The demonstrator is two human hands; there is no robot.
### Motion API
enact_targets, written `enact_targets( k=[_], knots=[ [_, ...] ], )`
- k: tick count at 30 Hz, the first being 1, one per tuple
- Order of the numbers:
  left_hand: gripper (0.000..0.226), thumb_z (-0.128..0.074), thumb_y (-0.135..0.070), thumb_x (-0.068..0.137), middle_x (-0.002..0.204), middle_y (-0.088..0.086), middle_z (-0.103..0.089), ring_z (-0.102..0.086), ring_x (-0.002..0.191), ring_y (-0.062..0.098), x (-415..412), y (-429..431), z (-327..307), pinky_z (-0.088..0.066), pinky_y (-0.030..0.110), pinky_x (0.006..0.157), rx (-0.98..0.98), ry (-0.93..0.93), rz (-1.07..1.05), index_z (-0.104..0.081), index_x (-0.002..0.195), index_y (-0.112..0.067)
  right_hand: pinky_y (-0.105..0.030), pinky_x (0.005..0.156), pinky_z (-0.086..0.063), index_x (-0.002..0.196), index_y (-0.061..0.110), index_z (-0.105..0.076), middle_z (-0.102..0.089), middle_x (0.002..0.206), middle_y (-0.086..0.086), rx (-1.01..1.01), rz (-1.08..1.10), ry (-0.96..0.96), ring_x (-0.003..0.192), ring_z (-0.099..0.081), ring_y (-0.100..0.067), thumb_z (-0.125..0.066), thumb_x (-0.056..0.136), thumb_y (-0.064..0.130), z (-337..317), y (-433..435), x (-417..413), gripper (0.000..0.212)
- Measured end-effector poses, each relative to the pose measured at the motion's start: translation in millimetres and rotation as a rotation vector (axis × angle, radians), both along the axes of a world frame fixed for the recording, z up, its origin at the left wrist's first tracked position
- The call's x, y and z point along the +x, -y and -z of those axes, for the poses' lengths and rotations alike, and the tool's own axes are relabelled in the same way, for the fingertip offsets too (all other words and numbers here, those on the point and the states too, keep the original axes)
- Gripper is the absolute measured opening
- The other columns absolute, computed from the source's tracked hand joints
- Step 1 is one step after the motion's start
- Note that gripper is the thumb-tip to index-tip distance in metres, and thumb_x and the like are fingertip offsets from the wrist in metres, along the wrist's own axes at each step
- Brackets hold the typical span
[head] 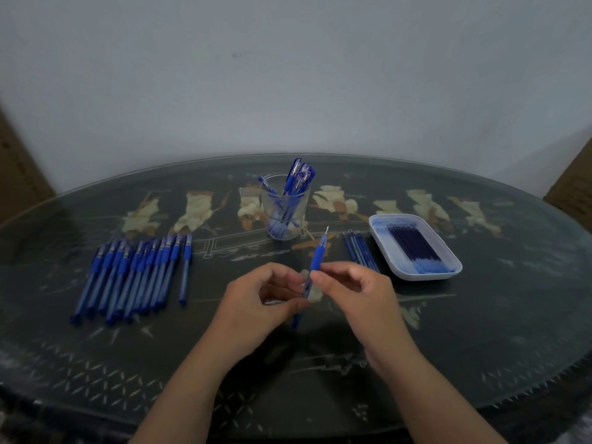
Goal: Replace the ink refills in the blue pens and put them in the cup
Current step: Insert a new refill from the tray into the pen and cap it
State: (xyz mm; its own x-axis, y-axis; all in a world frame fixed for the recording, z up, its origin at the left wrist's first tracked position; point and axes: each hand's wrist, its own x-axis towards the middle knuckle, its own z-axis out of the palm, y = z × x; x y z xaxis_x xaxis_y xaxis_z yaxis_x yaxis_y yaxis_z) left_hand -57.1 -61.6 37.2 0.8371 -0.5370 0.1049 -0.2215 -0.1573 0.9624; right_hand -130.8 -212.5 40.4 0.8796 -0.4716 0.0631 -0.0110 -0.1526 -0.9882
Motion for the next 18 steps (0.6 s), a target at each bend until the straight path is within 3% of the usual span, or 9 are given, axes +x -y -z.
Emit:
enact_targets(
  k=[7, 14, 18],
  knots=[
    [0.028, -0.082, -0.005, 0.073, 0.092, -0.012, -0.072, -0.068, 0.082, 0.003, 3, -5, -1, -0.055, 0.02, 0.078, 0.103, 0.054, 0.004, -0.071, 0.089, -0.024, -0.024, 0.076, -0.052, 0.1, 0.022, -0.075, -0.076, 0.096, 0.008, 0.183, 0.038, 0.088, 0.088, -0.071, -0.007, -0.07, 0.087, 0.012, -12, 8, 0, 0.017],
    [0.029, -0.082, -0.005, 0.073, 0.09, -0.016, -0.072, -0.068, 0.082, 0.002, 4, -7, -3, -0.055, 0.021, 0.077, 0.156, 0.135, 0.011, -0.072, 0.088, -0.028, -0.035, 0.082, -0.056, 0.099, 0.014, -0.075, -0.076, 0.096, -0.003, 0.26, 0.032, 0.11, 0.089, -0.071, -0.016, -0.071, 0.083, 0.014, -14, 12, -1, 0.016],
    [0.032, -0.08, -0.004, 0.076, 0.091, -0.019, -0.072, -0.068, 0.083, 0.0, 6, -9, -1, -0.055, 0.02, 0.075, 0.184, 0.159, 0.003, -0.071, 0.086, -0.033, -0.039, 0.082, -0.056, 0.099, 0.008, -0.072, -0.075, 0.094, -0.007, 0.399, 0.095, 0.207, 0.088, -0.071, -0.019, -0.069, 0.073, 0.022, -24, 23, -3, 0.029]
  ],
)
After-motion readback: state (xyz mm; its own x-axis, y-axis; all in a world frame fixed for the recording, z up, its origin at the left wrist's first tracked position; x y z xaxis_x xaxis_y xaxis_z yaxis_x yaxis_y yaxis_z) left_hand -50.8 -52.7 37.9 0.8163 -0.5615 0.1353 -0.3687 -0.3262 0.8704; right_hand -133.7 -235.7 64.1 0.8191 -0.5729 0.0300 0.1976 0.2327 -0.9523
